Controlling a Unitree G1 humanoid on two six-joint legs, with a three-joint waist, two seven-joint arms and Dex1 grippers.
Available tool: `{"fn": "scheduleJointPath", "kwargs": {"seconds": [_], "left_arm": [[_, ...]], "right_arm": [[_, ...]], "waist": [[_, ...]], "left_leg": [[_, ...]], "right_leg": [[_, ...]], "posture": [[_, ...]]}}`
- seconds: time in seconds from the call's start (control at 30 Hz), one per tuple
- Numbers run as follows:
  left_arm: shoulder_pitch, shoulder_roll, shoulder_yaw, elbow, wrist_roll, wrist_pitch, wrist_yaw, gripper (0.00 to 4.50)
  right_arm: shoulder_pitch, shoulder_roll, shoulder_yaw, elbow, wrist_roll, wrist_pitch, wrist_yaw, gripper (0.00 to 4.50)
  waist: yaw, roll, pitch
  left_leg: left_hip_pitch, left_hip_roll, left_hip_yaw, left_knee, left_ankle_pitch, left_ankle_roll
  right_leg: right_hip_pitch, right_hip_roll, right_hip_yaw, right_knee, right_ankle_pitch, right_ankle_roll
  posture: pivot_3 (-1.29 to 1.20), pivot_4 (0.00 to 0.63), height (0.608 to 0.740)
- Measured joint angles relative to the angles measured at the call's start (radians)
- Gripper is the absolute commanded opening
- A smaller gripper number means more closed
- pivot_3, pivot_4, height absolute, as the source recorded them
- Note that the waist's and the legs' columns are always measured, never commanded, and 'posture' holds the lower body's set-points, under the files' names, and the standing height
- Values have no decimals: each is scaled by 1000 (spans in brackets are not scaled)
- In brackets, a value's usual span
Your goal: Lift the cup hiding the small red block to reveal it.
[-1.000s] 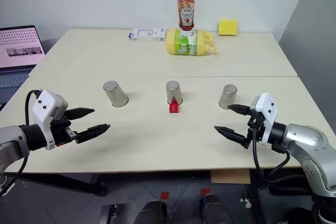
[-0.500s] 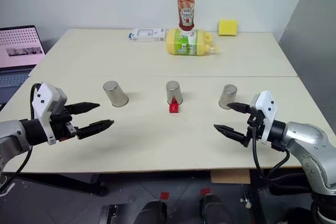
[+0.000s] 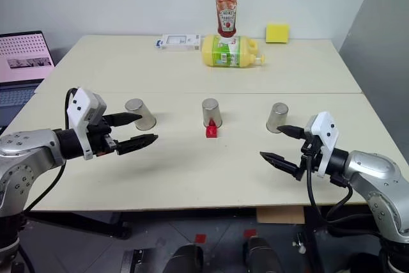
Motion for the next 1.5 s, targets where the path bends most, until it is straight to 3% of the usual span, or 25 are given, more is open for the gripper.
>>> {"fn": "scheduleJointPath", "kwargs": {"seconds": [0.37, 0.8, 1.5], "left_arm": [[5, 2, -7, 8, 25, -33, -8, 4430], [137, 26, 33, 2, 63, -46, -6, 4430], [125, 26, 40, 2, 80, -67, -19, 4430]], "right_arm": [[13, 0, -2, -16, 11, 6, -19, 4500], [-31, -4, 6, -3, 21, 18, -14, 4500], [-9, -4, 17, 13, 6, 1, 5, 4500]], "waist": [[0, 0, 0], [0, 0, 0], [0, 0, 0]], "left_leg": [[0, 0, 0, 0, 0, 0], [0, 0, 0, 0, 0, 0], [0, 0, 0, 0, 0, 0]], "right_leg": [[0, 0, 0, 0, 0, 0], [0, 0, 0, 0, 0, 0], [0, 0, 0, 0, 0, 0]], "posture": [[0, 150, 740], [0, 150, 740], [0, 150, 740]]}}
